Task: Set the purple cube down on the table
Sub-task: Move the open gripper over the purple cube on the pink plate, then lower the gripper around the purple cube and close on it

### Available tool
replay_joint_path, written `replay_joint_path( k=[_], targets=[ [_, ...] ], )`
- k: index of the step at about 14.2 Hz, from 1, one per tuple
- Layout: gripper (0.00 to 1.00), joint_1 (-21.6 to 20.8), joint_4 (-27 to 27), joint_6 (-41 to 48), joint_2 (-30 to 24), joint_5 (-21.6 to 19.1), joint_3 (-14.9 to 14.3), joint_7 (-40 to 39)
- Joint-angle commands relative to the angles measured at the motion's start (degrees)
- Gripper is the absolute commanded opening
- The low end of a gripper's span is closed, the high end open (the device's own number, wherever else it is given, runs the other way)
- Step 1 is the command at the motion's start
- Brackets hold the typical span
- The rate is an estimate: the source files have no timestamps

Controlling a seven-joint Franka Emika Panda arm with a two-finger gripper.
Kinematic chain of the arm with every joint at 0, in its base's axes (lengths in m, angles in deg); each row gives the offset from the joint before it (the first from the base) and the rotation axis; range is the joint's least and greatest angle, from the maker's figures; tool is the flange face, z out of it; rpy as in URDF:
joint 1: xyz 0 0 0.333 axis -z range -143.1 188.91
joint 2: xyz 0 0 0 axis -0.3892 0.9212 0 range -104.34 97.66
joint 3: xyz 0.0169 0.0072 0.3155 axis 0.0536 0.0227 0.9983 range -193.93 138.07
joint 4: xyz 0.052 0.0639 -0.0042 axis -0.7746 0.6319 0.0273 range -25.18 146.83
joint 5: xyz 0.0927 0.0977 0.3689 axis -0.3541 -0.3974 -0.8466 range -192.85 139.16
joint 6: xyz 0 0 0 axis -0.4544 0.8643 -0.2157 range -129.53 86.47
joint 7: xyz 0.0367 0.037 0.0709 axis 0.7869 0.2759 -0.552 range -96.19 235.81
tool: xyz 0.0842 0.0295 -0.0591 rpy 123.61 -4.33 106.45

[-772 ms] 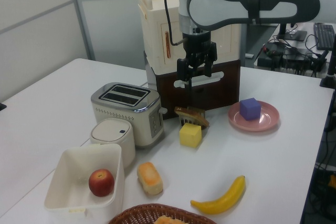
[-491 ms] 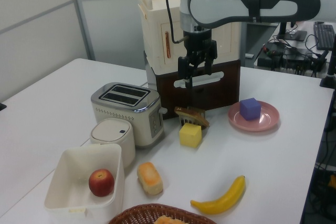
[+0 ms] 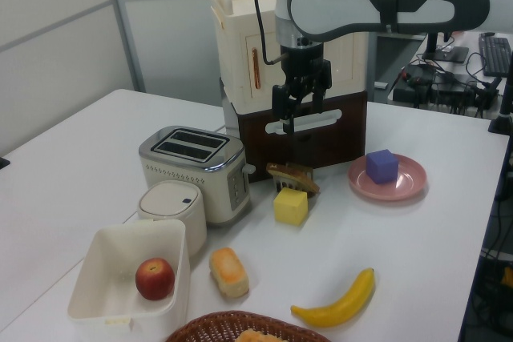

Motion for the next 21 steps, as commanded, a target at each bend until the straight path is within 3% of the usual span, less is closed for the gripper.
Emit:
replay_joint_path(
  k=[1,5,7,10,14,21],
  targets=[
    [1.00,-0.15,-0.72,0.70,0.04,-1.52,-0.53,-1.53],
    [1.00,3.45,2.78,0.79,-1.44,-1.70,-0.36,-0.57],
    [1.00,9.06,7.35,0.00,-4.60,-1.70,-0.36,0.67],
    [1.00,15.92,8.68,-1.75,-4.35,-1.70,-0.44,0.14],
    [1.00,22.78,20.78,-24.28,-4.53,-0.83,-0.44,0.05],
    [1.00,26.66,22.65,-31.11,1.53,1.29,-0.62,-0.04]
  ],
)
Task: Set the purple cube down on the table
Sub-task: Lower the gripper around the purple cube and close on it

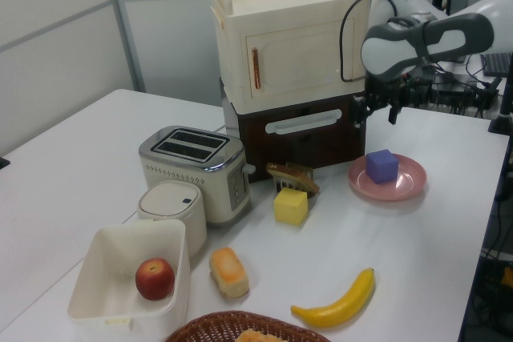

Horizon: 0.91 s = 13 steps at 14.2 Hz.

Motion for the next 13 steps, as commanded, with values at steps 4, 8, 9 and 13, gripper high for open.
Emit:
replay_joint_path(
  k=[4,8,9,13],
  targets=[
    [1.00,1.61,0.95,-5.53,4.56,0.86,0.26,-0.03],
    [1.00,2.23,0.78,-7.64,7.91,0.94,0.17,0.14],
    [1.00,2.23,0.77,-8.69,8.26,0.94,0.17,0.14],
    [1.00,2.14,0.86,-9.84,9.67,1.03,0.26,0.14]
  ],
)
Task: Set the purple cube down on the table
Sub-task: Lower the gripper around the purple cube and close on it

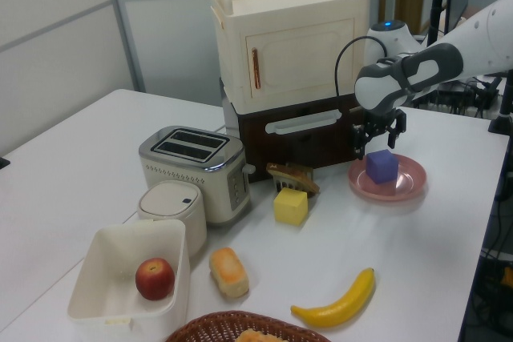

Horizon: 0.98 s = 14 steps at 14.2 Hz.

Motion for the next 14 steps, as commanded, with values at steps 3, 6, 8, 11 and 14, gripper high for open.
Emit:
replay_joint_path(
  k=[3,6,8,11,14],
  targets=[
    [1.00,0.20,0.65,-1.61,0.64,1.14,0.17,-0.03],
    [1.00,1.25,0.65,-1.61,0.99,1.67,0.17,-0.12],
    [1.00,1.52,0.65,-1.61,0.99,1.67,0.17,-0.12],
    [1.00,2.48,0.65,-1.79,0.99,2.46,0.17,-0.12],
    [1.00,3.01,0.73,-3.46,1.86,2.81,0.17,-0.12]
  ],
)
